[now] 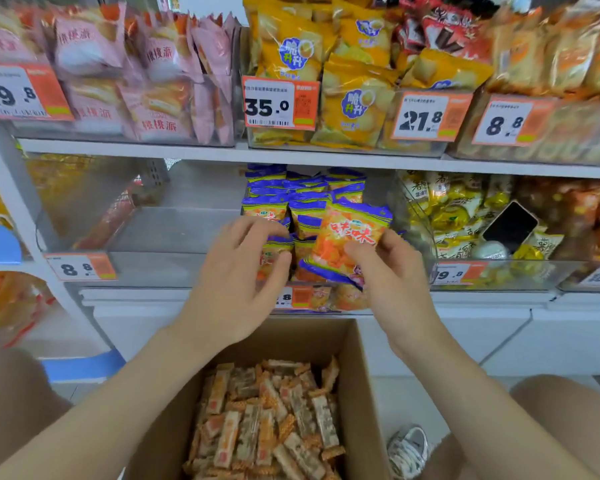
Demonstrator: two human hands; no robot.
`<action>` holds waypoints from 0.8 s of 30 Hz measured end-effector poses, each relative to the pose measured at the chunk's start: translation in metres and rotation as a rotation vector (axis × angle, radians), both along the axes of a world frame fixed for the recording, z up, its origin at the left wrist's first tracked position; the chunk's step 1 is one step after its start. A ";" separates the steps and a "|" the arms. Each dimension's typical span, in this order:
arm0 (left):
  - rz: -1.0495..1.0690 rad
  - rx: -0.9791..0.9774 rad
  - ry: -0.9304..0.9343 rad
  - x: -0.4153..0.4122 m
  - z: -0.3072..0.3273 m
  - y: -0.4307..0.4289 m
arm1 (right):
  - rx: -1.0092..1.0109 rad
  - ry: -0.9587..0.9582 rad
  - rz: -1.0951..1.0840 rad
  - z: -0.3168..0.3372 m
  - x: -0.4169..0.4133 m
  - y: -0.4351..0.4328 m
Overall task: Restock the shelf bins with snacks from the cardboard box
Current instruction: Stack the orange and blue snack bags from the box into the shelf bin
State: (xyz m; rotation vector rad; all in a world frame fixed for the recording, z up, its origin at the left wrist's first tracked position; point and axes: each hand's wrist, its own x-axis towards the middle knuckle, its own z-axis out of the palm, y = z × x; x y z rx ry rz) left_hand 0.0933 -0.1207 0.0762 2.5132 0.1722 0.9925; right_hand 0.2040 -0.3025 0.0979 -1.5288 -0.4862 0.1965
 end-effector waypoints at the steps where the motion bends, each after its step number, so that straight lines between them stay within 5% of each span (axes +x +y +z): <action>1: 0.031 0.079 0.005 0.006 0.000 -0.001 | -0.043 -0.118 -0.114 0.003 0.012 -0.003; 4: 0.093 0.234 0.078 0.021 -0.001 -0.003 | -0.315 -0.418 -0.316 0.012 0.056 -0.014; 8: 0.125 0.373 0.217 0.037 -0.002 -0.007 | -0.642 -0.435 -0.218 0.008 0.106 -0.007; 13: 0.199 0.549 0.400 0.056 -0.006 -0.008 | -0.686 -0.441 -0.126 -0.014 0.143 0.023; 20: 0.231 0.548 0.488 0.067 -0.017 0.003 | -0.660 -0.501 -0.072 -0.021 0.163 0.039; 24: 0.218 0.492 0.500 0.069 -0.015 0.000 | -0.911 -0.664 0.081 -0.031 0.161 0.035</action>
